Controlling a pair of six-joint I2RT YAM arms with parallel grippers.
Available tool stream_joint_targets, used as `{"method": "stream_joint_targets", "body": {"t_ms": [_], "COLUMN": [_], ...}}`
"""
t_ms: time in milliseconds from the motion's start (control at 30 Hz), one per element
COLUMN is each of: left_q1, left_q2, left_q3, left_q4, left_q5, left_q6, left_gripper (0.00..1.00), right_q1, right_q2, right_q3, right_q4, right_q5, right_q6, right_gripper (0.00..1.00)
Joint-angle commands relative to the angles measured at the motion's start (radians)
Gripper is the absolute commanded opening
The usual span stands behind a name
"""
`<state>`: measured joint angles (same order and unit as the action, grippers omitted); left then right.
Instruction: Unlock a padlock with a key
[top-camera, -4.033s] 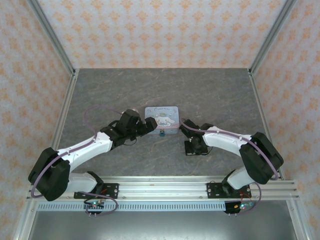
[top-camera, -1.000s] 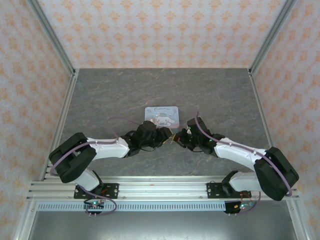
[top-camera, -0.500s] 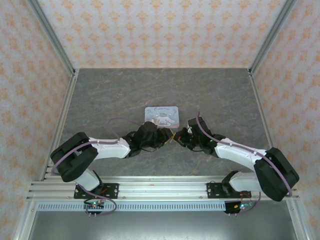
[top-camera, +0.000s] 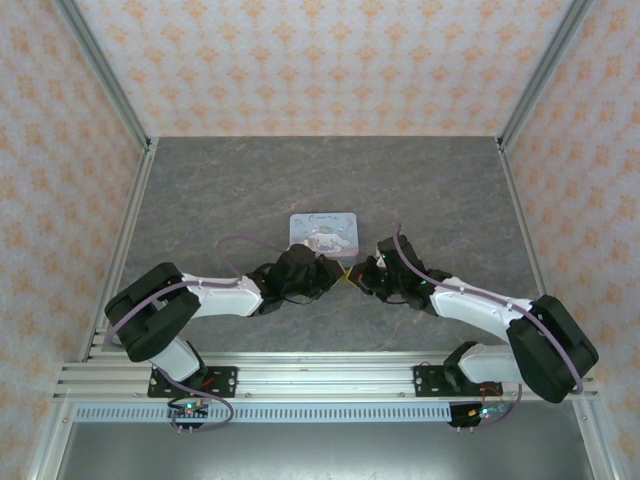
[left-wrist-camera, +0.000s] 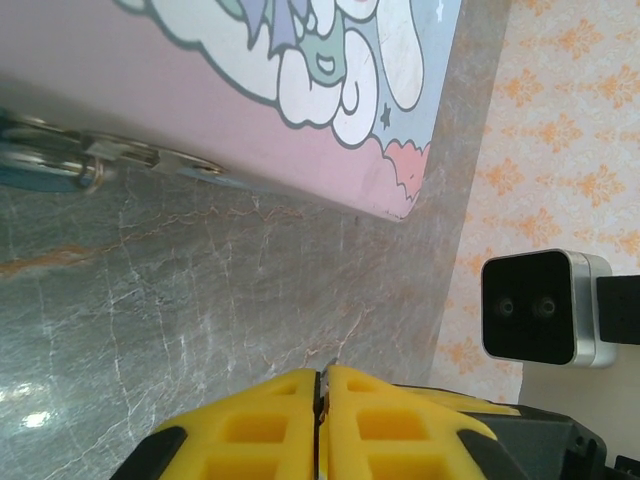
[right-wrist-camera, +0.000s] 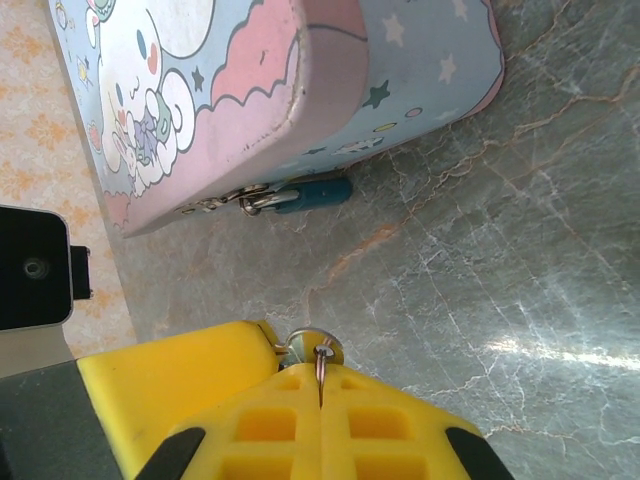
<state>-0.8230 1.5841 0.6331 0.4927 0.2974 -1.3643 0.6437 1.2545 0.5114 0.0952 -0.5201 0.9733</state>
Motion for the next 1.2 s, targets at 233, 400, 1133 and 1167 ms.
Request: {"method": "stream_joint_targets", "body": {"t_ms": [233, 400, 1133, 1167], "left_q1": [-0.006, -0.003, 0.279, 0.29], "left_q2": [0.011, -0.048, -0.206, -0.196], "left_q3": [0.017, 0.038, 0.236, 0.248], "left_q4": [-0.008, -0.101, -0.261, -0.256], "left_q5": [-0.034, -0.038, 0.316, 0.343], "left_q6": [0.021, 0.113, 0.554, 0.56], "left_gripper": [0.0, 0.0, 0.0, 0.0], "right_q1": [-0.032, -0.101, -0.333, -0.329], "right_q2": [-0.046, -0.154, -0.042, -0.026], "right_q3": [-0.01, 0.004, 0.056, 0.063], "right_q4": [0.001, -0.176, 0.47, 0.509], "right_q5": [-0.011, 0.034, -0.163, -0.176], "right_q6": [-0.006, -0.084, -0.024, -0.022], "right_gripper": [0.14, 0.81, 0.8, 0.77]}}
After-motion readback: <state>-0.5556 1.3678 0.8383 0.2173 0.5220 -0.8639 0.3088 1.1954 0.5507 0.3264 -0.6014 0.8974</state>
